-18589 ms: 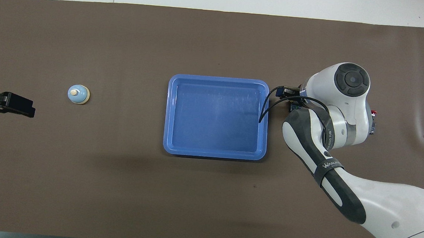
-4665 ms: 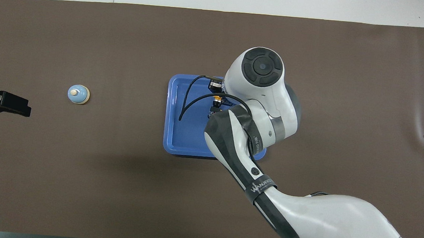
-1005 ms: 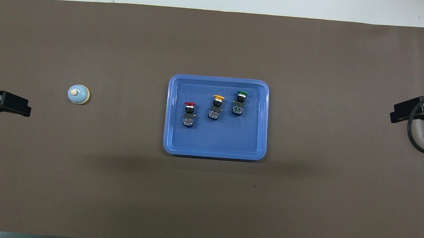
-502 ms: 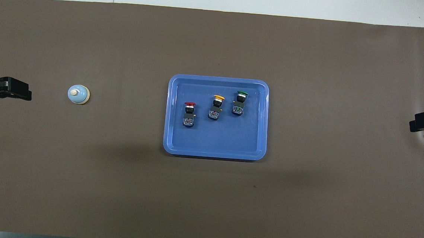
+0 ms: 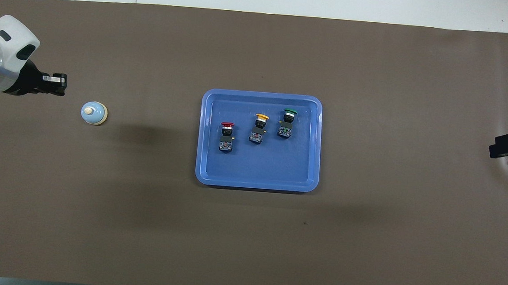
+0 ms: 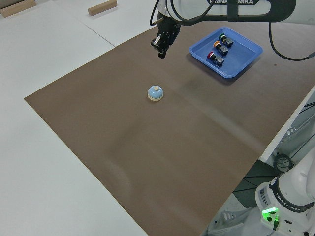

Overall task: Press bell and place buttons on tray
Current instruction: 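Move the left gripper toward the call bell again, then press down on the call bell with the left gripper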

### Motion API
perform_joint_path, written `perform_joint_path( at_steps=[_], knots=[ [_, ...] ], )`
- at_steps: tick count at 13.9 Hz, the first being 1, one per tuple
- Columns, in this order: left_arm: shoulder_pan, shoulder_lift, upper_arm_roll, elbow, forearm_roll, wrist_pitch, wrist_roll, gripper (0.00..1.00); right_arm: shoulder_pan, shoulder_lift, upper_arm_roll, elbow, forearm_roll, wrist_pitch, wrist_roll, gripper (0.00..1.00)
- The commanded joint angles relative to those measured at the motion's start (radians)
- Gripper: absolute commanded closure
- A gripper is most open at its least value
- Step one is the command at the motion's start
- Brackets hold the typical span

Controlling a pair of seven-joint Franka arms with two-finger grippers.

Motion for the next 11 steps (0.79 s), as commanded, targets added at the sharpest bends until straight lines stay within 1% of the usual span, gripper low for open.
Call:
perform_joint_path(
  at_steps=[1,2,3,6,9,11],
  knots=[
    [0.002,0.075,0.006,0.017,0.008,0.073,0.024,1.00,-0.022,-0.015,0.013,-0.021,-0.007,0.018,-0.023,0.00],
    [0.002,0.093,0.006,0.015,0.008,0.089,0.024,1.00,-0.020,-0.017,0.013,-0.023,-0.007,0.010,-0.024,0.00],
    [0.005,0.095,0.007,0.009,0.008,0.094,0.024,1.00,-0.020,-0.017,0.013,-0.021,-0.007,0.007,-0.024,0.00],
    [0.025,0.092,0.006,-0.045,0.006,0.137,0.024,1.00,-0.017,-0.017,0.013,-0.023,-0.007,0.005,-0.024,0.00],
    [0.025,0.087,0.006,-0.085,0.006,0.153,0.021,1.00,-0.017,-0.017,0.013,-0.023,-0.007,0.005,-0.024,0.00],
    [0.025,0.089,0.006,-0.091,0.006,0.154,0.019,1.00,-0.019,-0.017,0.013,-0.023,-0.007,0.005,-0.024,0.00]
  ],
)
